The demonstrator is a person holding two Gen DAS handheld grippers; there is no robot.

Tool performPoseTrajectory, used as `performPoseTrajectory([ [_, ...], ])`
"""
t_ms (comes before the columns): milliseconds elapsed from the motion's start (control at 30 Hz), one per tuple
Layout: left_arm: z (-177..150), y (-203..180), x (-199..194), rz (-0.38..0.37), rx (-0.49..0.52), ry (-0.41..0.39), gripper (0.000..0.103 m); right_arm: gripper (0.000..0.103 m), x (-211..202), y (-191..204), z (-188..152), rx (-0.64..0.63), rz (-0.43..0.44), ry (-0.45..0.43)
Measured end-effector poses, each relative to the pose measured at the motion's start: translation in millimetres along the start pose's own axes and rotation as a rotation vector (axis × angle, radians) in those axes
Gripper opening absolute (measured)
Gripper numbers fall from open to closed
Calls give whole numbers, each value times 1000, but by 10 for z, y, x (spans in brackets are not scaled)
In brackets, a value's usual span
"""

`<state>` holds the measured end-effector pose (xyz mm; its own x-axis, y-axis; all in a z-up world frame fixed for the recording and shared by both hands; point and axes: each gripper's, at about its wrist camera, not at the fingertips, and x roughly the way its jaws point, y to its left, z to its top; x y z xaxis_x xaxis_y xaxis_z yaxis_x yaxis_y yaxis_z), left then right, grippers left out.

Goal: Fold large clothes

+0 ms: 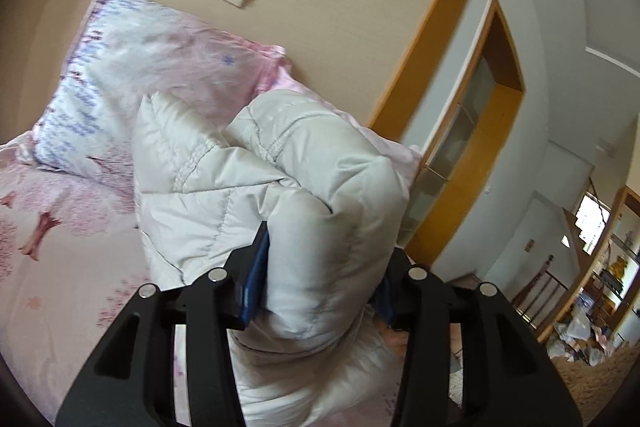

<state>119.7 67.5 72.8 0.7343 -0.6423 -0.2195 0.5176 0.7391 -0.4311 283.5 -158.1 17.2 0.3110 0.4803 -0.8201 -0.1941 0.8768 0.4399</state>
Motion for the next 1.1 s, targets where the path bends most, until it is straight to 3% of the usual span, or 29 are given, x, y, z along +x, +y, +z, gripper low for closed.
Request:
performPoseTrajectory([
  [67, -34, -106, 80, -27, 12, 12, 46, 31, -292, -136, -120, 28, 11, -76],
  [133, -58, -173, 147, -47, 15, 24, 46, 31, -553, -290, -272, 40, -30, -137],
  [333, -116, -397, 391, -87, 33, 61, 46, 31, -847, -793, -564, 150, -130, -199],
  [433, -179, -584, 579, -120, 59, 101, 47, 29, -967, -1011, -691, 227, -86, -236],
  [633, -384, -914, 1098, -191, 101, 215, 47, 26, -990, -1253, -823, 293, -130, -255],
  [767, -544, -1079, 1407, -211, 136, 279, 47, 26, -1176, -1335, -954, 314, -165, -332],
  [867, -599, -1122, 1549, -227, 140, 304, 47, 26, -1203, -1422, -1039, 324, -202, -323],
  [1100, -691, -1219, 1650, -231, 177, 332, 49, 22, -716, -1566, -806, 315, -116, -223],
])
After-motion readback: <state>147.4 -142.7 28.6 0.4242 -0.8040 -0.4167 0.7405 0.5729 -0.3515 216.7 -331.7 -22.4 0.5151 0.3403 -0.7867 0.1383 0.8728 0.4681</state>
